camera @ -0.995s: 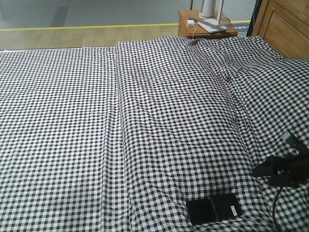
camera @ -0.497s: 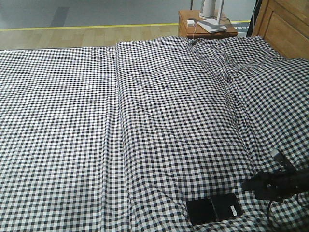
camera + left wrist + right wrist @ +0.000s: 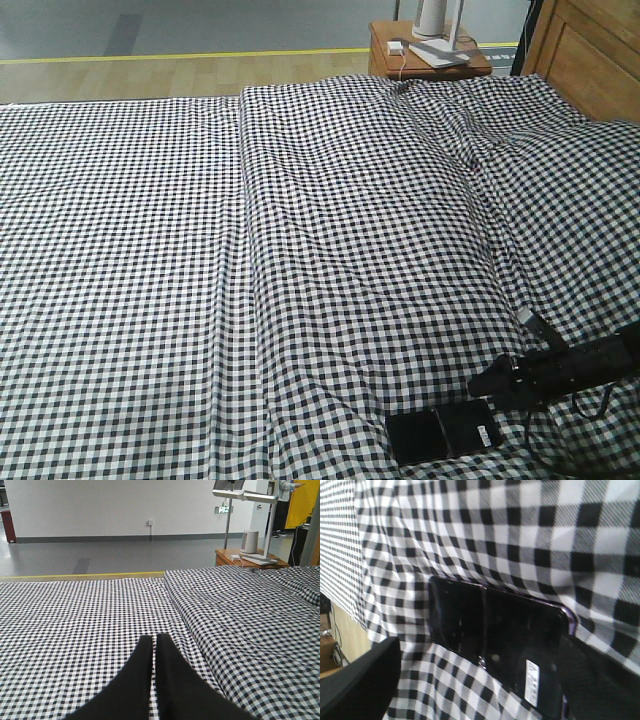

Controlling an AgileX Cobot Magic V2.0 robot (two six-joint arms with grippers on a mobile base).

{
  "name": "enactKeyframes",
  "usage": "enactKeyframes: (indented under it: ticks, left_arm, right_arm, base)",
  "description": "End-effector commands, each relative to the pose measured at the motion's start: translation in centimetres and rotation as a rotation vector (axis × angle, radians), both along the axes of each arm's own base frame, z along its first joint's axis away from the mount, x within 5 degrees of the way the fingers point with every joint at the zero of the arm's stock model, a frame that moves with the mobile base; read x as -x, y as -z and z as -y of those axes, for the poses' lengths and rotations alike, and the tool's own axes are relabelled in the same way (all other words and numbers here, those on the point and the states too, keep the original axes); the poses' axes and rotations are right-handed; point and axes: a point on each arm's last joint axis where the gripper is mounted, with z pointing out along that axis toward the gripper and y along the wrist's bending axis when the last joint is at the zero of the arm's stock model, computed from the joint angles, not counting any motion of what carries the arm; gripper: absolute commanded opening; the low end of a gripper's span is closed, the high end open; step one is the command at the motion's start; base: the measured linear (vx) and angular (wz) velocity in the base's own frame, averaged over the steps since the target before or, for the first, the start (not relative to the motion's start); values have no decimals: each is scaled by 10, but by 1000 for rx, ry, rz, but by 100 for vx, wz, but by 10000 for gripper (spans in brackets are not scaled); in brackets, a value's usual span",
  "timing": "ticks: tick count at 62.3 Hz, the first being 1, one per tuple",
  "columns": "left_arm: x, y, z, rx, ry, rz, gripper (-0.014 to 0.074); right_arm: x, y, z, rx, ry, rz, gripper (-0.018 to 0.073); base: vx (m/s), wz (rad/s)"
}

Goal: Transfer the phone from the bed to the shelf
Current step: 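Close the right gripper on the black phone's edge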

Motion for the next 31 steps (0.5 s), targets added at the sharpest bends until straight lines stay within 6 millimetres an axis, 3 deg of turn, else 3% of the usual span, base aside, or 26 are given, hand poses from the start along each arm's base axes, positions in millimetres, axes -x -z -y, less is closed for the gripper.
enactKeyframes:
  ticks: [1,31]
  left_arm:
    - [1,-15,0,11,2,108,1]
    - [1,-15,0,11,2,108,1]
  right_arm:
    - [-10,-23,3,-30,-25,42,594]
    - [5,15,-5,-67,13,-32,594]
  base:
    - [0,0]
    - [0,0]
